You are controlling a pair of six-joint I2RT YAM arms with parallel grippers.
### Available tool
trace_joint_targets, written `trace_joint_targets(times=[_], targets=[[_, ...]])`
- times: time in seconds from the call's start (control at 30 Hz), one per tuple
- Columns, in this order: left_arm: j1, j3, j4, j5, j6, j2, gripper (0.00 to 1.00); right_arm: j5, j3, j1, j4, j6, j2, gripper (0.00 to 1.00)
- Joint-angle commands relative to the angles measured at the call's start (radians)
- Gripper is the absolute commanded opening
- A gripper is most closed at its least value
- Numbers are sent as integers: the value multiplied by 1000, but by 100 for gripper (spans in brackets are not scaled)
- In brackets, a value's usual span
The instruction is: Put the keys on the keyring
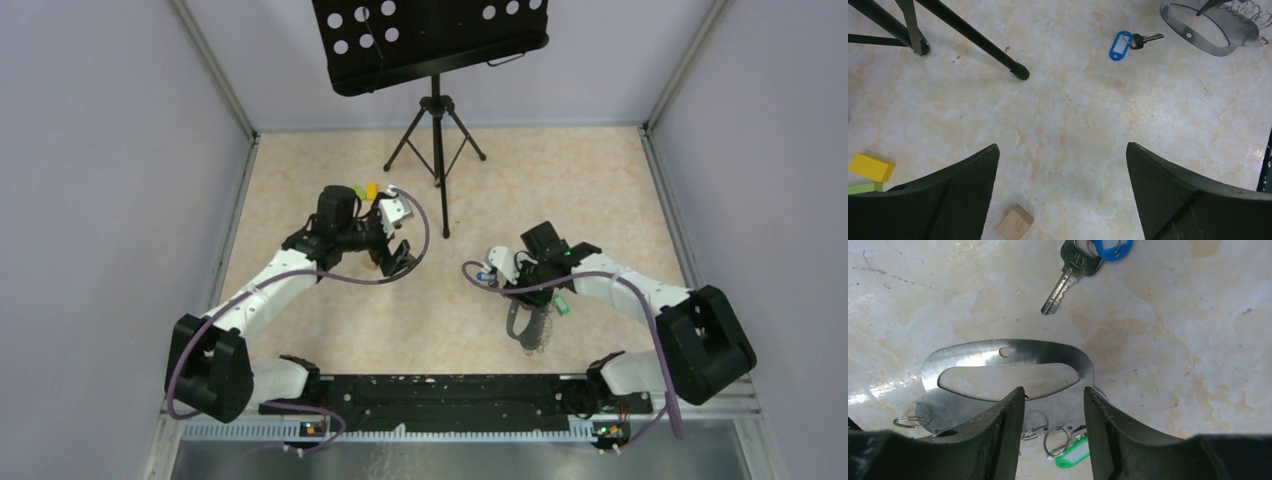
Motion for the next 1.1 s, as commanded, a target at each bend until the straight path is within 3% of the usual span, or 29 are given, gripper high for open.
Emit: trace_joint_targets(times=[0.0, 0.53, 0.83, 1.07], targets=[[-5, -2, 27, -6, 16, -40, 98, 66, 10, 52, 70, -9, 56, 46], [-5, -3, 28, -11, 21, -29, 98, 247, 48, 70, 216, -43, 227, 41], [-5, -3, 28, -15, 22, -36, 99, 234, 154, -26, 255, -77, 332, 38], [-5, -3, 29, -21, 24, -31, 98, 300, 243, -59, 279, -1, 423, 37]])
